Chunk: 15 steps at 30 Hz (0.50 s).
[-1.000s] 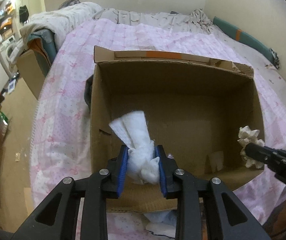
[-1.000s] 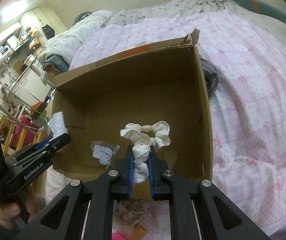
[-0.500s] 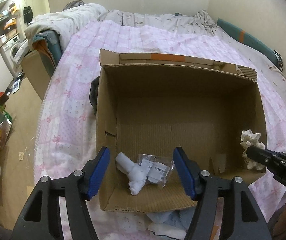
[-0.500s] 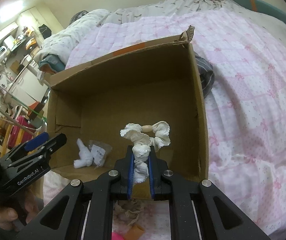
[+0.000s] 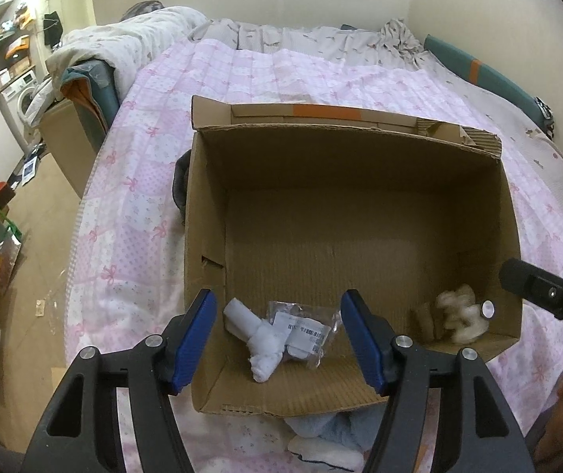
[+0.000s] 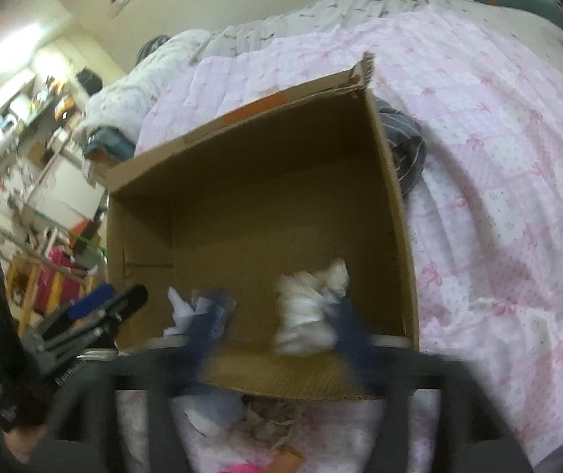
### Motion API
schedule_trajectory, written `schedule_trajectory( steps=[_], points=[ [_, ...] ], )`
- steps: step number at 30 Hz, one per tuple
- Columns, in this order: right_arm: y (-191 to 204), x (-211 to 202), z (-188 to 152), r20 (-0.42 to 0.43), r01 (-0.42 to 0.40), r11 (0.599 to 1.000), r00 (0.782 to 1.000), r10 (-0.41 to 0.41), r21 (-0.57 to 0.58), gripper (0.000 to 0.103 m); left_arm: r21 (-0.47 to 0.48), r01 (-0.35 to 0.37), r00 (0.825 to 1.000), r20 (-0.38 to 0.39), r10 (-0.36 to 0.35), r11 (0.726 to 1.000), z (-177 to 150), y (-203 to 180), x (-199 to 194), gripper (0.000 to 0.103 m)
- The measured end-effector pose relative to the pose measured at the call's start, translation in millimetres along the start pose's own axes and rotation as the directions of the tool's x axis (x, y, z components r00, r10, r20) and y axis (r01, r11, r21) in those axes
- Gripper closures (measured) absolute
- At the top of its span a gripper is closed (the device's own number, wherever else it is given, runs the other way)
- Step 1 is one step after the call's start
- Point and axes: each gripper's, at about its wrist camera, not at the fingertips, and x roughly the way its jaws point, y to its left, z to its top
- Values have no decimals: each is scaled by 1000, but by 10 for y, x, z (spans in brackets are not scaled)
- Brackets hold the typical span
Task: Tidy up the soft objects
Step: 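Lower the white sock into the box with the left tool while the right tool drops the lace flower in, then withdraw both tools from the box toward the remaining items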
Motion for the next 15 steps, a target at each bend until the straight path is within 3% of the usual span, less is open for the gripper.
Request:
schedule_trajectory(
  steps=[6, 15],
  points=[
    [-91, 16, 31, -13, -6, 999, 1000, 7, 48, 11, -2, -1, 1000, -5, 1, 1000, -8, 7, 4, 40],
    [-91, 69, 28, -19, -3, 1000, 1000, 4, 25, 11, -1, -2, 1000, -6, 2, 1000, -1, 13, 6, 40]
  ],
)
